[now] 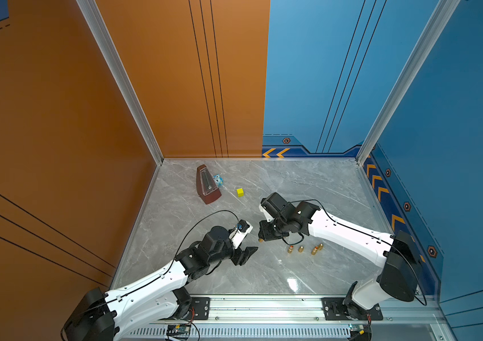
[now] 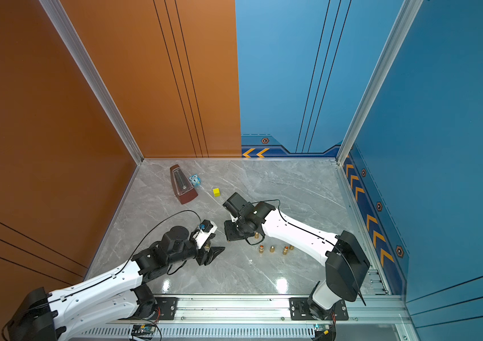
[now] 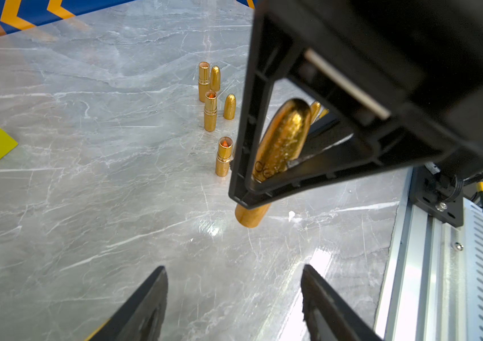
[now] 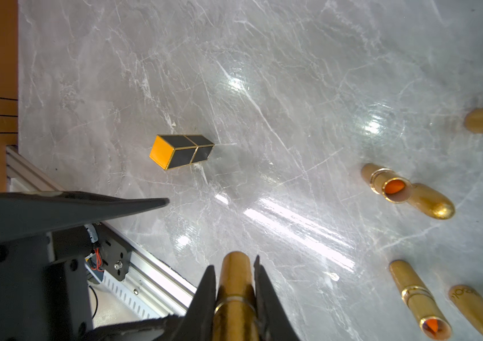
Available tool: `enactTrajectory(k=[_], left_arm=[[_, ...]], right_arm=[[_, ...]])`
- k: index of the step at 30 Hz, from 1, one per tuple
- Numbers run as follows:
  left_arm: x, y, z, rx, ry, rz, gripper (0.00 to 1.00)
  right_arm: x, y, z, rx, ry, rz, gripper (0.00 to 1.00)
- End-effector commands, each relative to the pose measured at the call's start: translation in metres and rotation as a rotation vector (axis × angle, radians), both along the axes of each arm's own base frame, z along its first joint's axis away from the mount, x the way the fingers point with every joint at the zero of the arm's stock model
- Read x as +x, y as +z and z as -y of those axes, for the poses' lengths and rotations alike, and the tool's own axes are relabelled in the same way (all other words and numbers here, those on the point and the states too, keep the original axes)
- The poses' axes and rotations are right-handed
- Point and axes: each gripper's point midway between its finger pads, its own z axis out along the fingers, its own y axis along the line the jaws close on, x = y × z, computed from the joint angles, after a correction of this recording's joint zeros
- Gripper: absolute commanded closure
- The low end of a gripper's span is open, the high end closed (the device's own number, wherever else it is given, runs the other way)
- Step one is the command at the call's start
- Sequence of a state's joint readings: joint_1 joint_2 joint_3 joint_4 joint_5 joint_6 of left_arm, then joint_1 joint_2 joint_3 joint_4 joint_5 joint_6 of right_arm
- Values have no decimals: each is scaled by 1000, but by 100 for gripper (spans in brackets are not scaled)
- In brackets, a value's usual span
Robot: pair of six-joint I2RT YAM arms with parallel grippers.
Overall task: Open the lipstick cap
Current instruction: Pick up the lipstick at the center of the board, then open the cover of the lipstick.
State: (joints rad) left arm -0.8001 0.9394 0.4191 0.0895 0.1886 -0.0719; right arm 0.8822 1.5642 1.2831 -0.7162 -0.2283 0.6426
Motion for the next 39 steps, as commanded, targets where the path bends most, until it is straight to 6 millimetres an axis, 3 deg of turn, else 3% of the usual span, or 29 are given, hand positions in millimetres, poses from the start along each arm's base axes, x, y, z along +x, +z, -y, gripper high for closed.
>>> enactTrajectory(k=[1,14,30,39], left_arm=[[0,16,17,-53,-61,36,33],[8,25,43,-118,-102,46,59],[12,27,40,-119,-62,63,98],[20,23,33,-107,-2,60,100]], right_arm=[[-10,13,0,55,38,-25,82],[-10,30,-13,200,34,-66,82],[-3,30,-10,257,-1,-86,82],[3,42,-4,259,7,-23,72]])
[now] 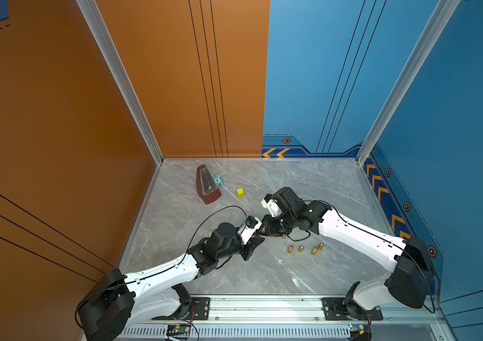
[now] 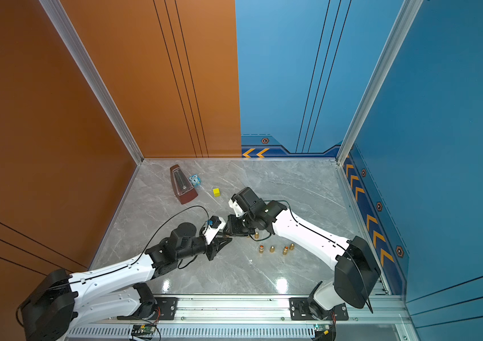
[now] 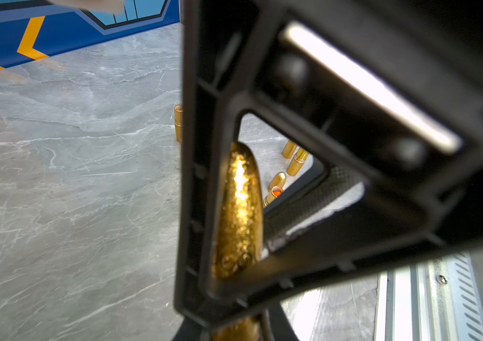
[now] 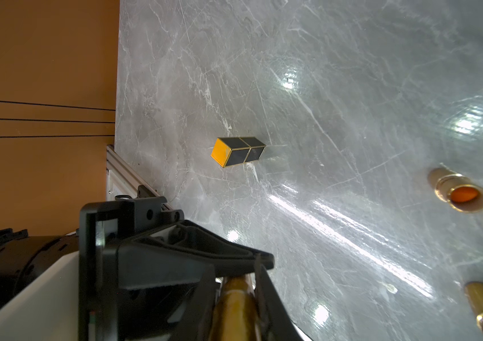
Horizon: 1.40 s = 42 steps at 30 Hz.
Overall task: Open the lipstick cap
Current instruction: Open the cover of the lipstick.
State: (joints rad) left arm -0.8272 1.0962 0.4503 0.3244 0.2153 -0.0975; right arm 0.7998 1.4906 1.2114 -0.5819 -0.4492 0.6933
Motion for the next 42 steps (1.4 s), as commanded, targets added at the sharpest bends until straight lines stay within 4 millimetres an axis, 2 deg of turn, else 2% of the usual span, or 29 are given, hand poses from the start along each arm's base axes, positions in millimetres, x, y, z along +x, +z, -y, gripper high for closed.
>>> enactTrajectory(k=[1,7,14,18,20,24,33,42], left_arm=[[6,7,-2,-8,43,11,100],[10,0,-9,12,71,-5,100],[13,0,-13,18,93,-14,100],[14,1,-15,15,103,-16,100],[13,4,-15,5,101,-16,100],[13,5,-14,3,95,-14,100],[8,9,-11,-15,69,-17,100],[8,9,-12,-14,69,-17,100]], right_arm=[[3,17,4,27,6,65,71],[4,23,10,20,13,109,60],[2,22,9,1,70,170,50],[3,22,6,4,78,190,49],[3,21,5,4,83,196,50],[5,16,6,-5,79,206,59],[11,17,-4,33,85,225,59],[12,8,-7,27,92,209,79]])
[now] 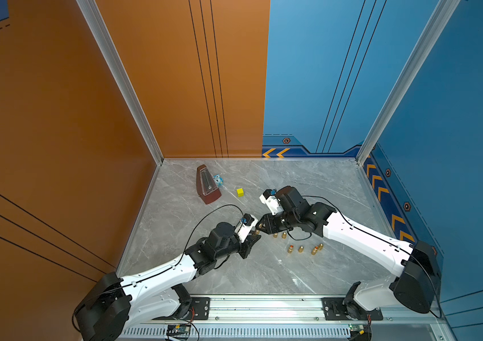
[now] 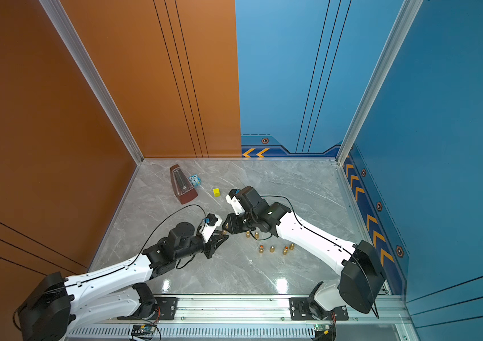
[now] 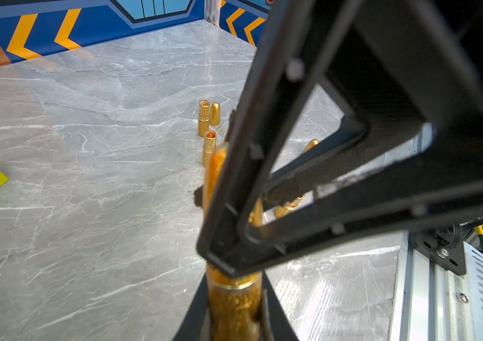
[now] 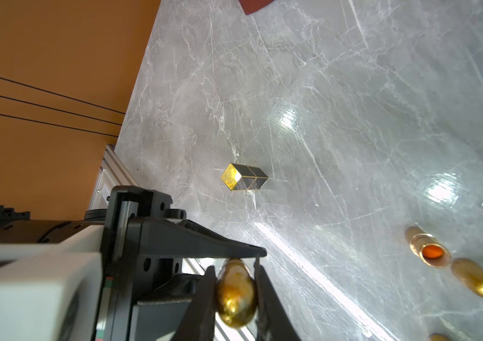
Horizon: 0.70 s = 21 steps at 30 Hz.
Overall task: Open the lipstick cap
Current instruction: Open the cover of the lipstick.
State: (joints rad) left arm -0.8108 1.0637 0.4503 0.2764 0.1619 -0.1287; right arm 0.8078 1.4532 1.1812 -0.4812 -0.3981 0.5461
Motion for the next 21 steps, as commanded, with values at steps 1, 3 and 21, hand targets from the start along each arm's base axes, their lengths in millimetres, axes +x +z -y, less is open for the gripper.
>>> enactTrajectory(k=[1,3,21], left_arm=[[0,9,1,-23,-6,2,100],[0,7,-2,-13,4,0,100],[-2,-8,-19,73,42,-28,100]], right_arm=[[1,-6,-3,-3,10,7,80],[2,-5,-1,-5,7,13,81],[22,21,20,35,-62,56,83]])
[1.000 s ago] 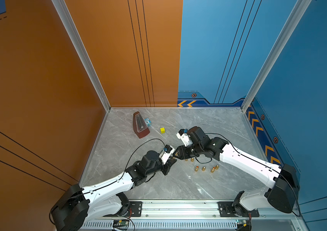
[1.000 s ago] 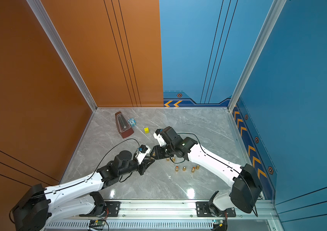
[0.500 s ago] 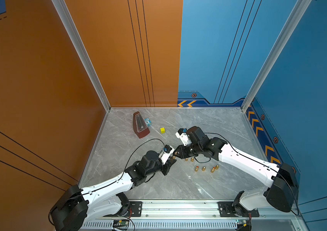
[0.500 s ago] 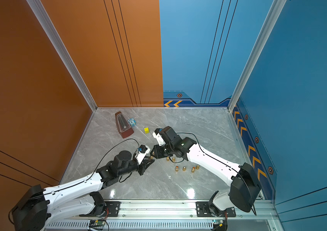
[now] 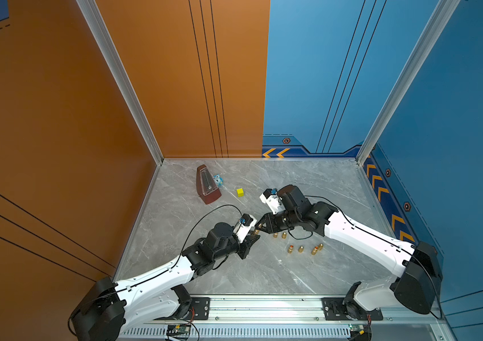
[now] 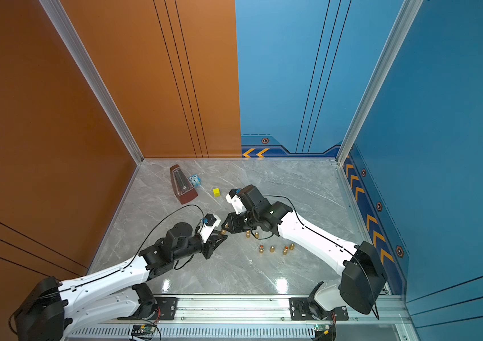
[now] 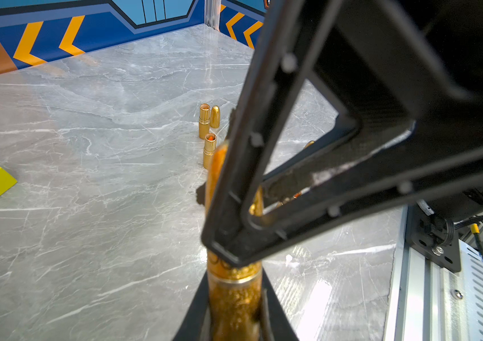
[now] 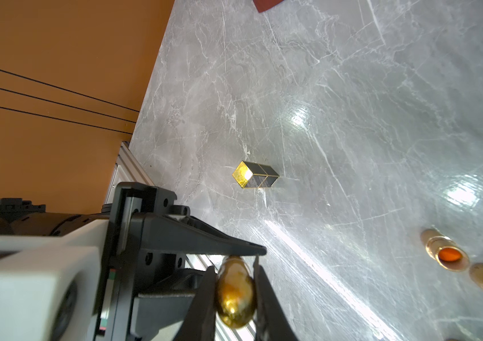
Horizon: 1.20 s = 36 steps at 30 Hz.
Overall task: Open the lipstick cap
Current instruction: Open the cover of the lipstick, then place the cover at the center of the board.
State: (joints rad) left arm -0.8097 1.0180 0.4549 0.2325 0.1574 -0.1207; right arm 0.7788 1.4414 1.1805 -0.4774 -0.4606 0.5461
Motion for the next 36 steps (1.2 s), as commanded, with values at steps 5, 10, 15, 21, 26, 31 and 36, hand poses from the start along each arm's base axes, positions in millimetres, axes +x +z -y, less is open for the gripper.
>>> enactTrajectory(k=[5,10,15,21,26,31,36], left_arm=[[-4,-16,-14,63,9,-48,100],[-5,-15,-15,66,9,-53,100],[-3,-16,-21,75,32,-48,100],[-1,-14,-26,71,52,-38,100],[7,-8,-35,71,109,-16,100],[17,-7,-48,85,181,-12,100],[26,-9,-61,80,250,-22,100]], right_arm=[[23,20,19,13,-76,78,83],[26,23,21,15,-87,84,82],[27,23,23,14,-91,84,82],[41,20,34,-5,-129,100,81],[63,-6,35,-121,-173,131,81],[82,-41,24,-284,-191,191,81],[101,-74,9,-430,-201,281,81]])
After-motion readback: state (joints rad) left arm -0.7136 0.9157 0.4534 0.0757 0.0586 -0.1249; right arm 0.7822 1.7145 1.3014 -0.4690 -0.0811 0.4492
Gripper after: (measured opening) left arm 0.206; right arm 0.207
